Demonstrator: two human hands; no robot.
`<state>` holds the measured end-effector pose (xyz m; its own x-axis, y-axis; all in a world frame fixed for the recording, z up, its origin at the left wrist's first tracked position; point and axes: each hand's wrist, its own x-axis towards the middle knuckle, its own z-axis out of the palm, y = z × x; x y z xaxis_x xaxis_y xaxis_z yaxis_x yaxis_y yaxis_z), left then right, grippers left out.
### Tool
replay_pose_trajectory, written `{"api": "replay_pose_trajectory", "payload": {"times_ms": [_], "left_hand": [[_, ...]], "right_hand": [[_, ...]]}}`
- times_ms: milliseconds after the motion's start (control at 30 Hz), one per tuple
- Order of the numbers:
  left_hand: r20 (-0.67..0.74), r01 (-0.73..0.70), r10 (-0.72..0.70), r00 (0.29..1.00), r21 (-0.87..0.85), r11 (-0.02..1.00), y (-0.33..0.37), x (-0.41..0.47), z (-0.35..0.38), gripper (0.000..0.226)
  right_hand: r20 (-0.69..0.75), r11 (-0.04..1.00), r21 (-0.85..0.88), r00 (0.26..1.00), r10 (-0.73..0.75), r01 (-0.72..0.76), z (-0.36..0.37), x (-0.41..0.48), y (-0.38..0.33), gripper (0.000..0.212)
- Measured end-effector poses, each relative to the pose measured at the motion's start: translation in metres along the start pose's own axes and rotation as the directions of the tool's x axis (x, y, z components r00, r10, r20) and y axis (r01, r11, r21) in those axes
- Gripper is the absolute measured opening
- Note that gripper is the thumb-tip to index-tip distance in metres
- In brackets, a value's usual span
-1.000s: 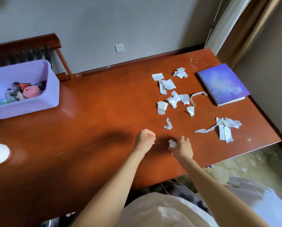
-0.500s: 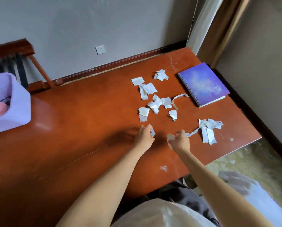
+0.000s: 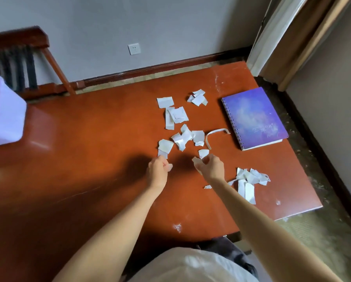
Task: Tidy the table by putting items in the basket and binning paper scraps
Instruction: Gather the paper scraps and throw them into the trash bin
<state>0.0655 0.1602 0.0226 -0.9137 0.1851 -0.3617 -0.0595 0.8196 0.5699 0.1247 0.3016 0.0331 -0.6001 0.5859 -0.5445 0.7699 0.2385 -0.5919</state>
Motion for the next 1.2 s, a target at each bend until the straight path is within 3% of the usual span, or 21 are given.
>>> {"api": "replay_pose_trajectory", "payload": {"times_ms": [67,167,233,400,533,633,700,800,867,967,1033,1100,1200], "left_hand": [[-0.055,0.029,-0.034,0.998,-0.089,0.996,0.005,0.012,-0.003,0.013],[-0.054,0.121,-0.131,0.990,-0.162,0.979,0.015,0.029,-0.002,0.051],[-0.046,0.190,-0.198,0.979,-0.149,0.970,0.020,0.039,0.000,0.068],[-0.024,0.265,-0.269,0.963,-0.097,0.959,0.029,0.055,0.005,0.048],[-0.044,0.263,-0.266,0.963,-0.070,0.962,0.031,0.059,0.004,0.034],[-0.066,0.228,-0.231,0.971,-0.061,0.972,0.023,0.061,0.002,0.013],[-0.087,0.211,-0.217,0.972,-0.079,0.974,0.017,0.063,0.000,0.014],[-0.146,0.148,-0.167,0.975,-0.131,0.980,0.014,0.063,-0.003,0.020],[-0.157,0.116,-0.148,0.977,-0.198,0.973,0.020,0.062,-0.005,0.023],[-0.121,0.095,-0.121,0.985,-0.204,0.974,0.029,0.063,-0.007,0.024],[-0.079,0.106,-0.125,0.989,-0.211,0.972,0.032,0.066,-0.010,0.022],[-0.022,0.131,-0.139,0.990,-0.219,0.967,0.034,0.070,-0.013,0.016],[0.066,0.179,-0.169,0.983,-0.195,0.964,0.045,0.074,-0.012,0.039]], "right_hand": [[-0.024,1.000,-0.003,1.000,-0.010,0.010,0.001,0.011,-0.006,0.025],[-0.022,1.000,-0.006,0.999,0.026,-0.026,0.003,0.021,-0.010,0.040],[-0.002,0.998,-0.051,0.999,0.042,-0.042,0.003,0.027,-0.010,0.038],[0.040,0.990,-0.114,0.996,0.086,-0.080,-0.006,0.042,-0.012,0.024],[0.068,0.987,-0.158,0.998,0.002,0.009,-0.003,0.045,-0.011,0.011],[0.031,0.991,-0.105,0.997,-0.074,0.077,-0.002,0.050,-0.014,0.025],[-0.052,0.990,-0.083,0.991,-0.122,0.118,-0.007,0.057,-0.018,0.027],[-0.159,0.990,-0.083,0.979,-0.129,0.117,-0.015,0.071,-0.025,0.009],[-0.147,0.988,-0.124,0.983,-0.106,0.088,-0.013,0.077,-0.026,0.019],[-0.099,0.982,-0.163,0.988,-0.115,0.098,-0.008,0.080,-0.027,0.014],[-0.080,0.984,-0.138,0.989,-0.122,0.110,-0.009,0.080,-0.028,0.007],[-0.075,0.988,-0.069,0.986,-0.146,0.141,-0.012,0.079,-0.030,0.013],[-0.094,0.977,-0.017,0.972,-0.214,0.214,-0.013,0.075,-0.034,0.009]]}}
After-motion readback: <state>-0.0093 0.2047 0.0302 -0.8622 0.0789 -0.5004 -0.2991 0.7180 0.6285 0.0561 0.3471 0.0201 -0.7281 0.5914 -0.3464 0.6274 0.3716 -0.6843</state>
